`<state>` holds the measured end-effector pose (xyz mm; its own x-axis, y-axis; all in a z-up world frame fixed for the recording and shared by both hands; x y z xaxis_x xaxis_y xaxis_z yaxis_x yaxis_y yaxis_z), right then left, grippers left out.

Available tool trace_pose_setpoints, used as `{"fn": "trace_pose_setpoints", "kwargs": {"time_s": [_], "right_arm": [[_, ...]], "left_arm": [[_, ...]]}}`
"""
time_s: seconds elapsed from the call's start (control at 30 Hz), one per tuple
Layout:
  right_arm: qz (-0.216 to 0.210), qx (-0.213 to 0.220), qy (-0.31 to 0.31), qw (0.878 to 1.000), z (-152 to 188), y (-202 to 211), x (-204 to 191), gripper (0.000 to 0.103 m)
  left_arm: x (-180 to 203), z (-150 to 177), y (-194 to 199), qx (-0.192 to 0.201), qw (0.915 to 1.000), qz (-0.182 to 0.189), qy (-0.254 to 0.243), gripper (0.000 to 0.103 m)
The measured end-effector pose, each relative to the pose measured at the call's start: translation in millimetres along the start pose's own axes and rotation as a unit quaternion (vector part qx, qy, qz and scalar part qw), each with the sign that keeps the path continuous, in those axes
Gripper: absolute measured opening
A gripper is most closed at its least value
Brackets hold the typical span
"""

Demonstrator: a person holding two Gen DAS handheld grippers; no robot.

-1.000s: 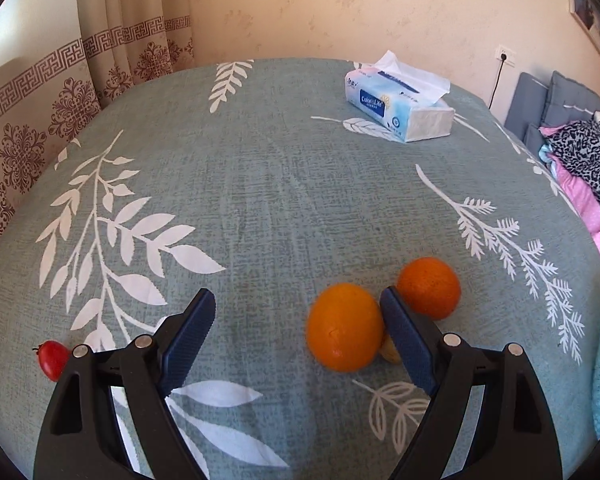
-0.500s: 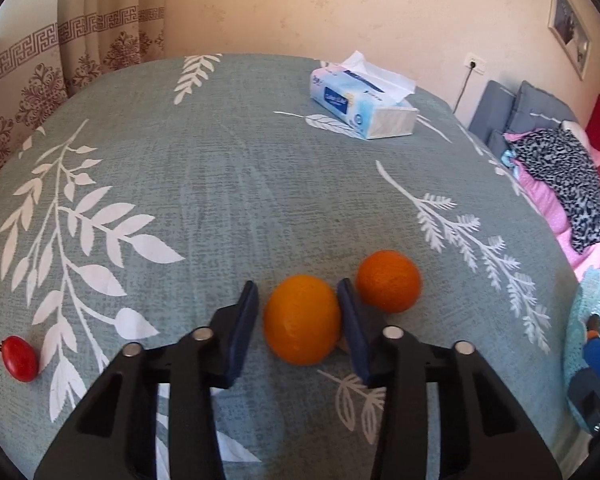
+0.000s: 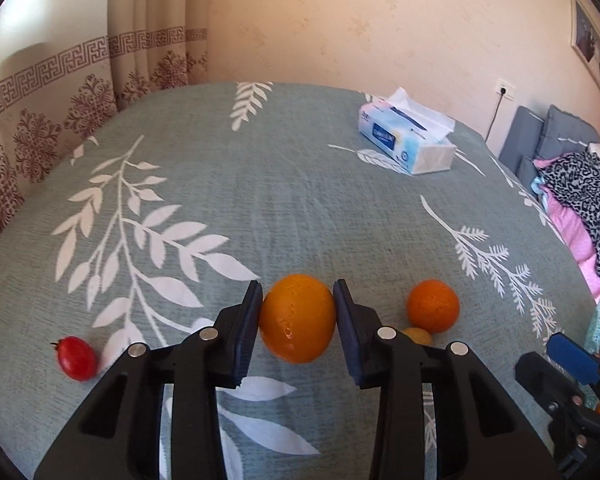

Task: Organize fruits
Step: 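Close the left tool on the large orange while the right tool grasps the other orange, then carry the orange to the basket and release it with the right tool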

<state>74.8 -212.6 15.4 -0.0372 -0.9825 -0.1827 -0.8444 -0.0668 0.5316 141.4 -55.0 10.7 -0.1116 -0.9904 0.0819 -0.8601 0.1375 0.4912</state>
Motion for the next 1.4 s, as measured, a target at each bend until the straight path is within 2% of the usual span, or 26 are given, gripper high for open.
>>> {"fn": "trace_pose_setpoints", "kwargs": {"time_s": [0.5, 0.6, 0.67, 0.73, 0.8, 1.0, 1.4], "right_arm": [[-0.031, -0.049, -0.019, 0.998, -20.0, -80.3, -35.0, 0.055], [-0.029, -0.059, -0.021, 0.998, -20.7, -92.6, -36.6, 0.053], [-0.027, -0.065, -0.019, 0.997, -19.1, -97.7, -36.8, 0.045], [-0.023, -0.069, -0.017, 0.997, -16.5, -100.9, -36.5, 0.044], [-0.018, -0.066, -0.010, 0.998, -15.6, -100.4, -37.2, 0.041], [-0.017, -0.066, -0.022, 0.997, -16.0, -92.6, -30.1, 0.040], [0.001, -0.036, -0.055, 0.998, -25.5, -45.9, 3.4, 0.040]], "left_arm": [[-20.6, -1.6, -3.2, 0.000, 0.9992, -0.025, 0.033, 0.037], [-24.5, -2.2, -3.3, 0.001, 0.9988, -0.029, 0.039, 0.037], [-25.4, -2.4, -2.9, 0.002, 0.9987, -0.030, 0.041, 0.037], [-25.6, -2.5, -2.2, 0.004, 0.9987, -0.031, 0.041, 0.037], [-25.8, -2.5, -2.6, 0.003, 0.9986, -0.031, 0.042, 0.037], [-26.5, -2.2, -3.4, 0.001, 0.9985, -0.031, 0.044, 0.037], [-18.1, -0.9, 1.3, 0.006, 0.9991, -0.023, 0.035, 0.037]]}}
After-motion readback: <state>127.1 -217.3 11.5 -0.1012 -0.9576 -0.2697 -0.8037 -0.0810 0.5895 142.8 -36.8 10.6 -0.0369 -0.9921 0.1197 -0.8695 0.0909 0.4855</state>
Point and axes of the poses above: each gripper's, at about its wrist camera, not at the fingertips, and y roughly against the way its jaws point, x to its right, z to its underside, the point moved 4 cm from there along -y, roughly the way its jaws point, and after that the axes turned 13 degrees about x, right-handed, at the moved point
